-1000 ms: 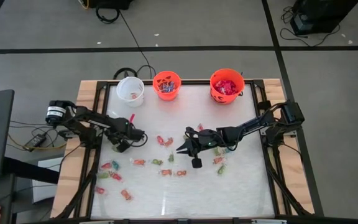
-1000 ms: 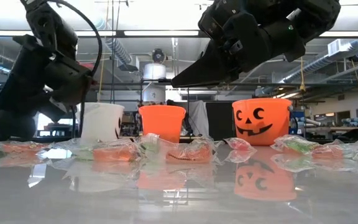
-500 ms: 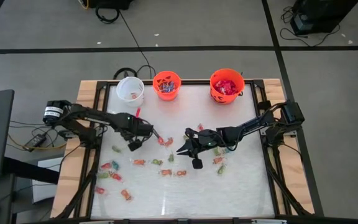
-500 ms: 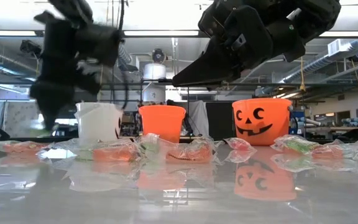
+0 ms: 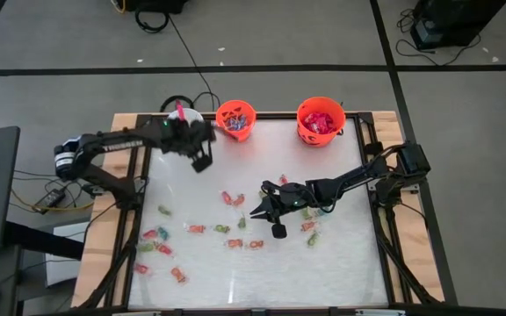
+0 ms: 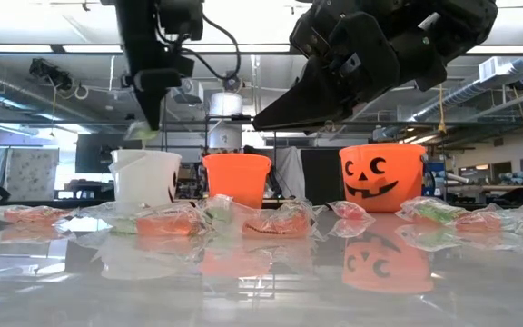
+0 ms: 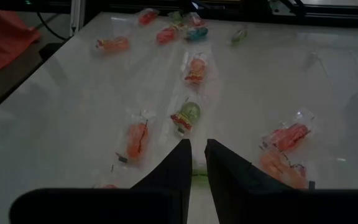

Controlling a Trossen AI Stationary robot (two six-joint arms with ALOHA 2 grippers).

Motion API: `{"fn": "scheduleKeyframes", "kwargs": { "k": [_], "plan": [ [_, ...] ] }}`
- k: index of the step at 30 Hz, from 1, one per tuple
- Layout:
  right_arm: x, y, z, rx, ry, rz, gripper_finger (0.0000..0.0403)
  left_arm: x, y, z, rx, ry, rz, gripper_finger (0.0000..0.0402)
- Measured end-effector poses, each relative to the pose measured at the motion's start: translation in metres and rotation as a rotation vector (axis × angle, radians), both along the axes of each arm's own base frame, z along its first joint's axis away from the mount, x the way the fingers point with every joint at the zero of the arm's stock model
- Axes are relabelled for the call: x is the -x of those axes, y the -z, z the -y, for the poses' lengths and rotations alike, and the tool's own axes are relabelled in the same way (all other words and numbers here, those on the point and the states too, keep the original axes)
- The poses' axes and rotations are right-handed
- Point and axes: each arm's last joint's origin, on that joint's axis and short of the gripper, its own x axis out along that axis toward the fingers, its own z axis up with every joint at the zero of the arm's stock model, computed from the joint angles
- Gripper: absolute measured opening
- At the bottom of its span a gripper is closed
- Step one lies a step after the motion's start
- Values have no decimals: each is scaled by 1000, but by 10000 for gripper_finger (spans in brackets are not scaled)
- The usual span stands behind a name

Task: Sort candy by brand, put in halloween buckets
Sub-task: Put the green gummy into the white bucket

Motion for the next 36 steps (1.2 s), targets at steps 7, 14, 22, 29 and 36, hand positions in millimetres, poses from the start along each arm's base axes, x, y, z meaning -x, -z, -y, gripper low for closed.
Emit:
{"fn": "scheduleKeyframes", "kwargs": {
  "k": [7,14,22,29,36],
  "plan": [
    [0,0,0,0,2,0,62,18,-14,-51,-57,-118,34,7],
    [0,1,0,-5,5,-8,62,33,-1,-80,-88,-217,56,36],
    [1,1,-1,-5,3,-14,62,39,18,-80,-60,-242,19,143],
    [1,1,-1,-4,3,-15,62,27,2,-50,-92,-163,114,163],
    [1,1,-1,-3,2,-15,62,19,-16,13,-26,36,220,163]
  ]
}}
